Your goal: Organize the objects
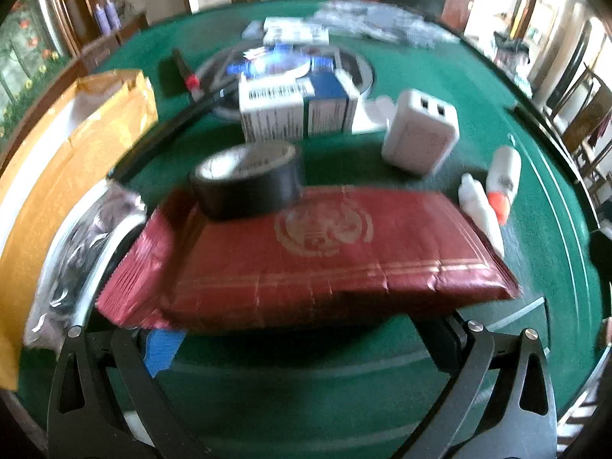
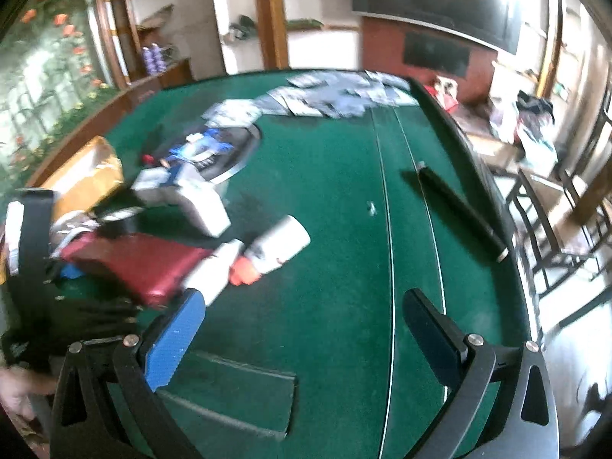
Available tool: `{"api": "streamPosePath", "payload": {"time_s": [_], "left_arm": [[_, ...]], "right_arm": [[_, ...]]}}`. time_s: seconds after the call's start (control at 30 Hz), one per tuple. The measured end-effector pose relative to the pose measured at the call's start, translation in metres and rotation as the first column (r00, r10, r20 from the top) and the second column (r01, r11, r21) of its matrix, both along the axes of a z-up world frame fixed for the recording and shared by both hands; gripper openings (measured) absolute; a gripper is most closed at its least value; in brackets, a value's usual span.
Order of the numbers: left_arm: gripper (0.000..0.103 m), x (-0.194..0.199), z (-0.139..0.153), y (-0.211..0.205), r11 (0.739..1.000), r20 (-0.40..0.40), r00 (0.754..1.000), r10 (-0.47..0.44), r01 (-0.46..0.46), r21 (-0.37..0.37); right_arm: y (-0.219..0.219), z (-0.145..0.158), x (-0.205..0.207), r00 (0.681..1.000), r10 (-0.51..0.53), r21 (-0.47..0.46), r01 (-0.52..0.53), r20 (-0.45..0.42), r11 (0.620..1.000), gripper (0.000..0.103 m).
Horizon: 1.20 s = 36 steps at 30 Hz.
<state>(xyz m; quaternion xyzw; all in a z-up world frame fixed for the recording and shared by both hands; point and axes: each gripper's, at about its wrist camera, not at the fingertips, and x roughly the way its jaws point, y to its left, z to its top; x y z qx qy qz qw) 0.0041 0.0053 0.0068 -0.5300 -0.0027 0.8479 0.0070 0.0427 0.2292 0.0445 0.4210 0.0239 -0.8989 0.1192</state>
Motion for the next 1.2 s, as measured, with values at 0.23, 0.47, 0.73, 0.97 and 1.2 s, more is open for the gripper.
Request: {"api": "streamPosePath", "payload": {"time_s": [0.23, 0.47, 0.73, 0.97, 1.2], "left_arm": [[0.102, 0.084, 0.089, -0.023, 0.992, -0.172, 0.985, 0.015, 0.008, 0.129], [0.102, 0.141, 0.110, -0.087, 0.999, -0.200, 0.979, 0.048, -0.046, 0.018], [0.102, 0.146, 0.068, -0.123, 0.998, -0.099, 0.994, 0.043, -0.039, 0.050], [0.051, 0.132, 0.046, -0.115, 0.990, -0.063, 0.998, -0.024, 0.033, 0.140], [0.041, 0.130, 0.062, -0.123, 0.973, -0.067, 0.998, -0.018, 0.033, 0.230]], "right_arm": [[0.005, 0.032, 0.017, 0.998, 0.033, -0.080, -0.037, -0.052, 0.996, 0.103], [-0.023, 0.016, 0.021, 0.993, 0.120, -0.119, -0.121, -0.017, 0.985, 0.103], [-0.067, 0.011, 0.024, 0.972, 0.233, -0.128, -0.230, 0.008, 0.965, 0.103], [-0.092, 0.007, 0.025, 0.957, 0.287, -0.113, -0.281, 0.037, 0.953, 0.103], [-0.105, 0.010, 0.026, 0.954, 0.298, -0.122, -0.292, 0.035, 0.949, 0.102]]}}
